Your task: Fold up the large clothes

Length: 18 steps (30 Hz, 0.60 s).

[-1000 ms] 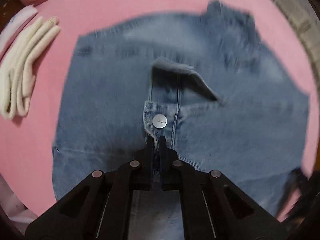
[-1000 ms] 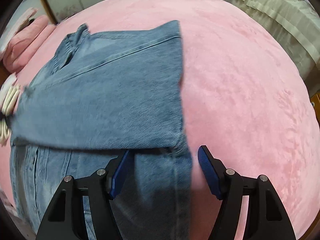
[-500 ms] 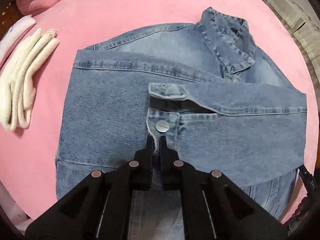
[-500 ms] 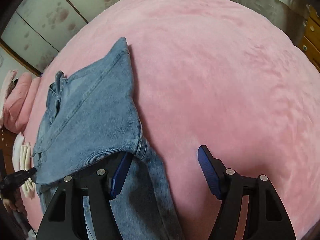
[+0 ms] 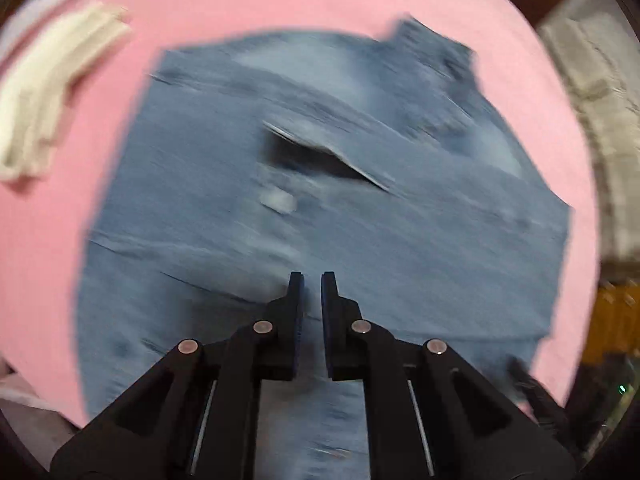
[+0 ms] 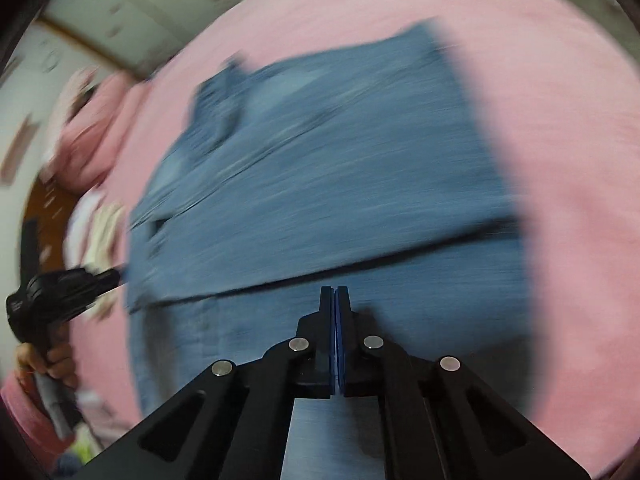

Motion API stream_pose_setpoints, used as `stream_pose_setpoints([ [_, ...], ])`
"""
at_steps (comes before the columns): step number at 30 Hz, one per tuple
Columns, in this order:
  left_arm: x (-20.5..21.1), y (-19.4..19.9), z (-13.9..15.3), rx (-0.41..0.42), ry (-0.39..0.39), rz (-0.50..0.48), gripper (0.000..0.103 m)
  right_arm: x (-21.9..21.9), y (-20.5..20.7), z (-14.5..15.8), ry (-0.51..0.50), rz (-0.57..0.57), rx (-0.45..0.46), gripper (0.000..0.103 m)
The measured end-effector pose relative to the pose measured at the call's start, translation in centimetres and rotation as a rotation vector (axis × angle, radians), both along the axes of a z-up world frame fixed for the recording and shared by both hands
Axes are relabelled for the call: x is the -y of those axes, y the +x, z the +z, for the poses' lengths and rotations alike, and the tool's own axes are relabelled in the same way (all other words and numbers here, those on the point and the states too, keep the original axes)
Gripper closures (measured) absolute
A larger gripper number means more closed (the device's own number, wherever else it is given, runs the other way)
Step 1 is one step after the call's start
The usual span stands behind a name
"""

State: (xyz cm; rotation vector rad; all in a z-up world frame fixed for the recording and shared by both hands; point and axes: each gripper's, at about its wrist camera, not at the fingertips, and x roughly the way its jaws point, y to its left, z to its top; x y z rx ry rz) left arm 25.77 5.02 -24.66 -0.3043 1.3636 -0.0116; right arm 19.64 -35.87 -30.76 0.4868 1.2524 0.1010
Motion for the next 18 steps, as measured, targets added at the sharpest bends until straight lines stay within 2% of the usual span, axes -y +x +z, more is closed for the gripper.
stream_pose_setpoints([
  [2,2.1,-0.3,-1.0,-0.018,-0.049,-0.011,0.097,-4.7,1.7,-0.8,0.078,0.110,0.020,0.102],
  [5,3.7,-0.2,-3.3,-0.085,-0.132,0.046,0.097,-9.1,3.9,-2.1,0.128,0.216,0.041,0.102],
  [8,3.7,-0.1,-5.1,-0.134,-0.088,0.100,0.097,-10.0,5.7,-4.2,0.118,0.219,-0.029,0.102],
  [10,2.5,-0.1,-5.5,-0.132,0.018,0.133,0.098,-8.2,6.1,-5.0,0.130,0.202,-0.053,0.102],
  [12,0.4,-0.1,-5.2,-0.100,0.068,0.170,0.099,-4.5,6.0,-5.0,0.101,0.141,-0.042,0.103],
  [13,-0.4,-0.1,-5.1,-0.089,0.072,0.180,0.102,-2.2,5.6,-4.9,0.134,0.091,-0.037,0.103],
  [15,-1.8,-0.1,-5.1,-0.074,0.013,0.196,0.102,3.1,4.0,-4.7,-0.021,-0.088,-0.058,0.103],
  [16,-2.0,0.0,-5.1,-0.076,-0.004,0.198,0.102,6.4,2.9,-4.6,-0.039,-0.192,-0.051,0.103],
  [17,-1.8,0.0,-5.1,-0.080,0.001,0.187,0.102,8.8,1.9,-4.8,0.005,-0.272,-0.056,0.103],
  [18,-1.4,0.2,-5.1,-0.080,0.021,0.171,0.102,9.7,1.6,-4.7,0.023,-0.294,-0.053,0.103],
])
